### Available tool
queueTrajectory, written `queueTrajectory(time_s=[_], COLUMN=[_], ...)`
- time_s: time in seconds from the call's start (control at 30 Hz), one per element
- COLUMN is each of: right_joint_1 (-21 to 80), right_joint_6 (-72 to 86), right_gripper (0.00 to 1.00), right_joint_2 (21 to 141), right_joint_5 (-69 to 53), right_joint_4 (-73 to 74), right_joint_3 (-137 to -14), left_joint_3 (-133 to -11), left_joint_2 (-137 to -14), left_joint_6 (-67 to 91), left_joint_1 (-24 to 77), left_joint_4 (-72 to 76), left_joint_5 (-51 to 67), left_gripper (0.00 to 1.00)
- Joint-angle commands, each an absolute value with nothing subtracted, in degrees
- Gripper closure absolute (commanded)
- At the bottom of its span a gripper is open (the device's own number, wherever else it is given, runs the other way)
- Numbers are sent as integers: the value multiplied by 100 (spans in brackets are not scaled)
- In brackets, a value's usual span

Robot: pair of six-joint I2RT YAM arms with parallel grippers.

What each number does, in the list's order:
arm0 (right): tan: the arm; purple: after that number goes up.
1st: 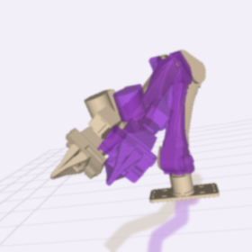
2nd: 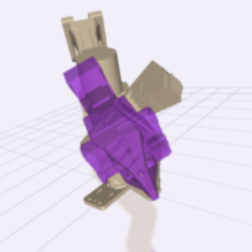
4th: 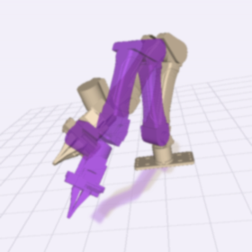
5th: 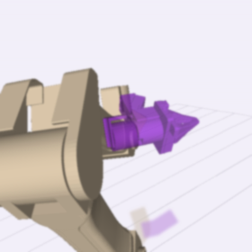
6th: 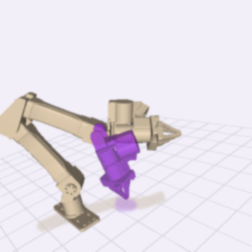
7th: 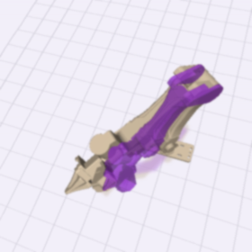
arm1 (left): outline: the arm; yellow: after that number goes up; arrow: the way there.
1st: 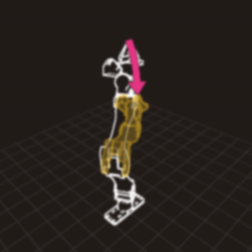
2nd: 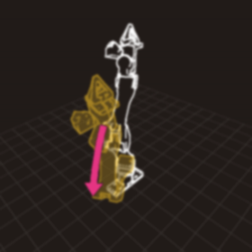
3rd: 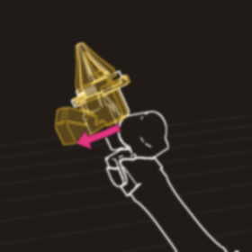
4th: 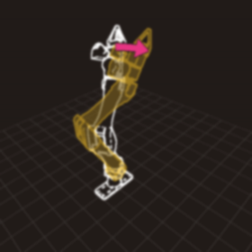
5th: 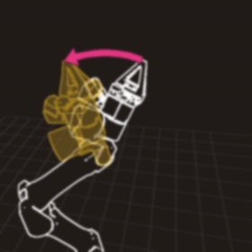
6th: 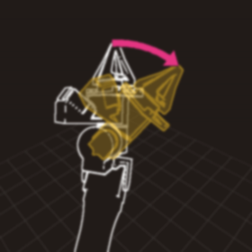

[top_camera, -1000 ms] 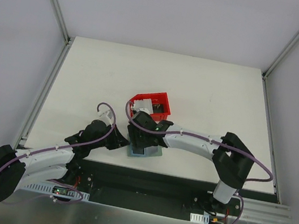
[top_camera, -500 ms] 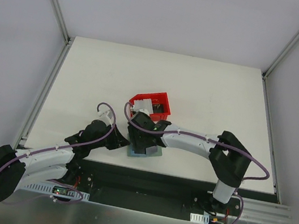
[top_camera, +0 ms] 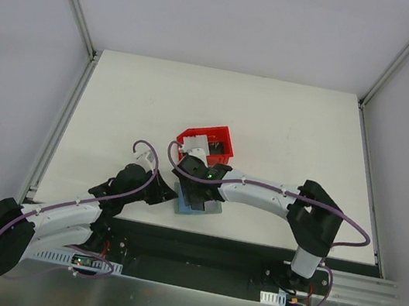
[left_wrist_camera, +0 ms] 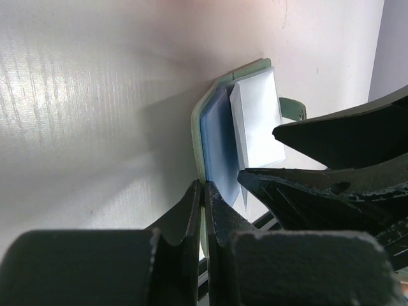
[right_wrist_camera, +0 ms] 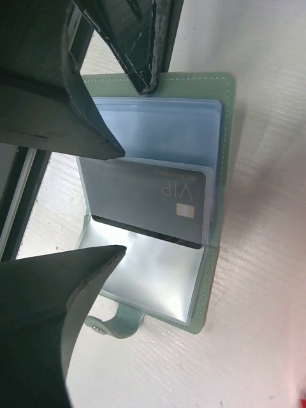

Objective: Put the credit cards into the card holder
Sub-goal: Insert the credit card into the card holder.

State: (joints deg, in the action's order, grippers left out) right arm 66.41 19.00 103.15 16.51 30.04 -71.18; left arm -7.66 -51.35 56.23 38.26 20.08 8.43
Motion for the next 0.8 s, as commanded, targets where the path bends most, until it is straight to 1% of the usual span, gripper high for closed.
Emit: queueTrajectory(time_s=[0.0, 0.3, 0.77], right_joint_1=[6732, 6750, 6618], right_joint_6=[1793, 1828, 1951], right_gripper=[42, 43, 45], right_joint_2=[10134, 9853, 9325], right_joint_5=[2144, 2373, 2461], right_joint_4=[3471, 3744, 3779], right_joint_3=[-7409, -7357, -6759], left_joint_3=[-729, -747, -756], left_joint_2=[-5045, -5045, -5062], left_joint_6=[5581, 5572, 5563], left_joint_1=[3850, 3850, 3850], left_joint_4=[2021, 1995, 1960], left_joint_5=[765, 765, 730], left_gripper=[100, 100, 100])
